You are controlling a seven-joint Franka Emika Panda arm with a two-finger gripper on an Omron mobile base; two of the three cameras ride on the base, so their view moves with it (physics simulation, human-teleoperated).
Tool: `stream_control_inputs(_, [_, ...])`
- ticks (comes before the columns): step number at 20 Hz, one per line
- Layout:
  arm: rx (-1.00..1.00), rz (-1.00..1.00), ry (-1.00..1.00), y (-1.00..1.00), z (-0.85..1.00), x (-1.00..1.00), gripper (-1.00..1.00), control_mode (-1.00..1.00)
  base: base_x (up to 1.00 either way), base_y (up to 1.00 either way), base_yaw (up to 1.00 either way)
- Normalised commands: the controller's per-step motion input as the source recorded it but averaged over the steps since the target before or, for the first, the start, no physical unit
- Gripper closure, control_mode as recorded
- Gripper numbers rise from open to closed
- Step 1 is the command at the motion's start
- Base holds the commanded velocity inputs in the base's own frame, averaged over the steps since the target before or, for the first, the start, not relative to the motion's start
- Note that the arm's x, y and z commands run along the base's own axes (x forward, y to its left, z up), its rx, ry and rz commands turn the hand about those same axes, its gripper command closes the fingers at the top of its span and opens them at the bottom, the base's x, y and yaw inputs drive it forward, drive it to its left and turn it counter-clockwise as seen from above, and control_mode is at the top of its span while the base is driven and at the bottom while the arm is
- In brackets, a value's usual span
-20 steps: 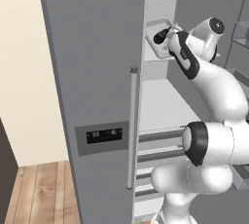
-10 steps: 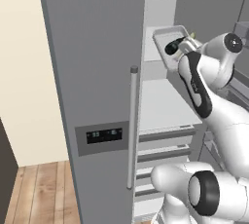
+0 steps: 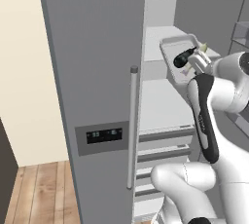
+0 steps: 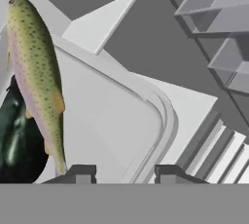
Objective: Place the tupperware containing the fish and eggplant meal in the microwave. Close the microwave door and press the start button to reheat the meal.
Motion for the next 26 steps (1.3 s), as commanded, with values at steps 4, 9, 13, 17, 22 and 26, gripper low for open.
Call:
stream_control_inputs(4, [0.00,0.01,0.00,0.00,0.00,-0.05,1.00,-1.00,0.00,0.00,0.00])
stream_control_inputs(9, [0.00,0.00,0.00,0.00,0.00,0.00,1.00,1.00,-0.04,0.00,0.00])
stream_control_inputs(13, [0.00,0.00,0.00,0.00,0.00,0.00,1.00,1.00,-0.54,0.16,0.00])
stream_control_inputs(17, [0.00,0.00,0.00,0.00,0.00,0.00,1.00,1.00,-0.67,0.44,0.00])
stream_control_inputs(22, [0.00,0.00,0.00,0.00,0.00,0.00,1.00,1.00,-0.44,0.69,-0.20])
stream_control_inputs(26, [0.00,0.00,0.00,0.00,0.00,0.00,1.00,1.00,-0.67,0.48,-0.41])
